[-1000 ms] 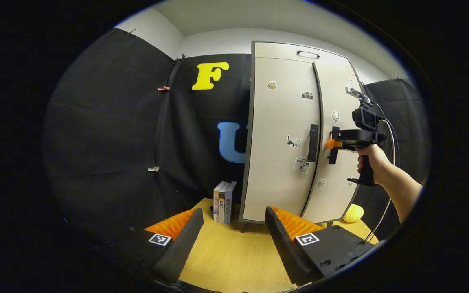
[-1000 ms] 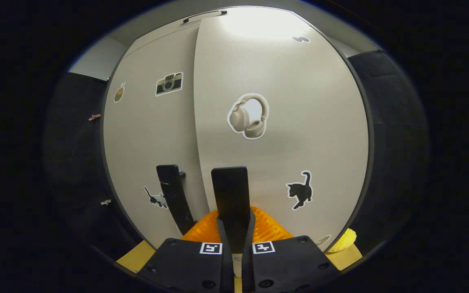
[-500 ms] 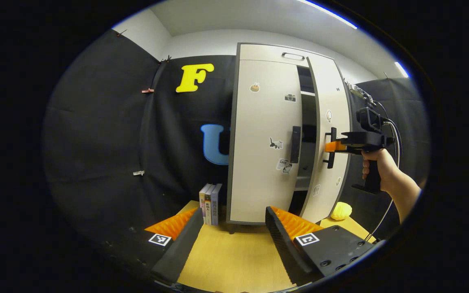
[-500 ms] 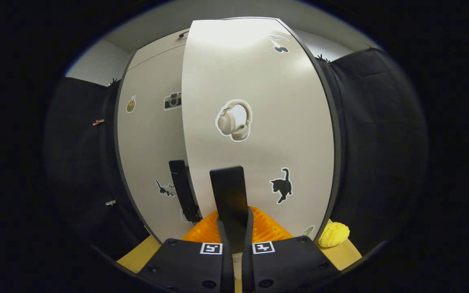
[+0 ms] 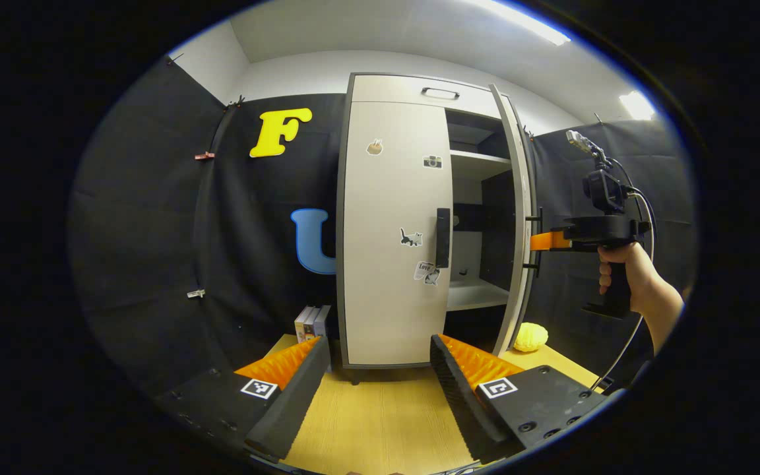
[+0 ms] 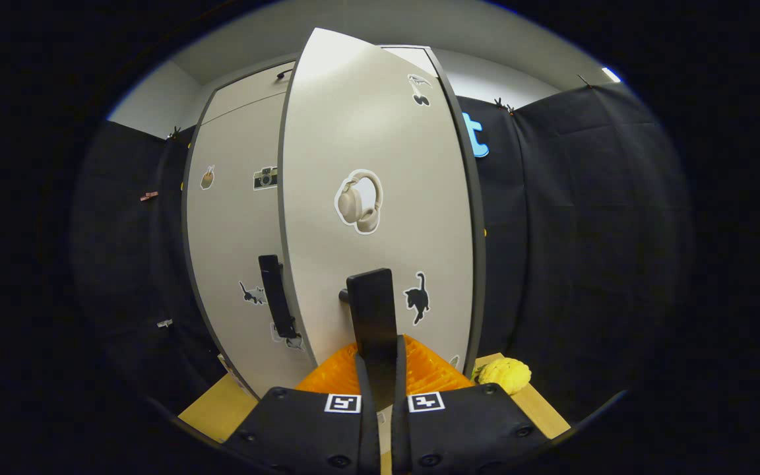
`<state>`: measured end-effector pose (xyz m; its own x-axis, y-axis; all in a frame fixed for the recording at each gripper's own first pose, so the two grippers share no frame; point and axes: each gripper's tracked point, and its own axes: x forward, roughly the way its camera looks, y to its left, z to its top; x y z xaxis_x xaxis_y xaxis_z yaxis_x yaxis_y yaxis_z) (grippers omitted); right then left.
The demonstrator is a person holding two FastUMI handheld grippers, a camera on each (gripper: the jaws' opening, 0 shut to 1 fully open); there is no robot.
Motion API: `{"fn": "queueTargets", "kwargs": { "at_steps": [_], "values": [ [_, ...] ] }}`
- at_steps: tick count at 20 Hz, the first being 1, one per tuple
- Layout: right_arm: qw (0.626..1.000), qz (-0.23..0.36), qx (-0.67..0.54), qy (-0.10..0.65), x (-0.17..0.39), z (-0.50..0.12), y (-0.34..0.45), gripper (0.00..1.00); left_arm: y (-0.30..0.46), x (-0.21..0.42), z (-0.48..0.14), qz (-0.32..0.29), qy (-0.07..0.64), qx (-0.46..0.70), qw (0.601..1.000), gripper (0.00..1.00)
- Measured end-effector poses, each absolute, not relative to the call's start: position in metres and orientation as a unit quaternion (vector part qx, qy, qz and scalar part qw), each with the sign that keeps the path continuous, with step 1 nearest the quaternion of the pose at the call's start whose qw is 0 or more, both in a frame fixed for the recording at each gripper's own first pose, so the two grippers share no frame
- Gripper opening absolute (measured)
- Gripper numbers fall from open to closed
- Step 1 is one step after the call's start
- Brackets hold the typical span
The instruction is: Open the right door of the double-door shoe cabinet with the right hand, and open the left door with the left hand.
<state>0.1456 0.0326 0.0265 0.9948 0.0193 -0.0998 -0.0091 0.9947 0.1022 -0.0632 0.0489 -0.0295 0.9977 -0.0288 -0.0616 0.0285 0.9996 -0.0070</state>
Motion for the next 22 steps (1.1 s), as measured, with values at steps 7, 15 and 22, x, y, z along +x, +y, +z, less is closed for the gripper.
{"fn": "queueTargets", "kwargs": {
  "at_steps": [7,15,22],
  "values": [
    [0.998,-0.006,0.017,0.060,0.132,0.028,0.000,0.10,0.033,-0.062,-0.032,-0.031,0.035,-0.036,0.998,0.95],
    [0.997,-0.039,0.011,0.058,0.140,0.031,-0.061,0.09,0.027,-0.036,-0.031,0.016,0.035,-0.028,0.999,0.95],
    [0.997,0.012,0.048,0.059,0.142,0.029,-0.095,0.05,-0.013,0.004,-0.044,0.027,0.061,-0.035,0.997,0.95]
  ]
}}
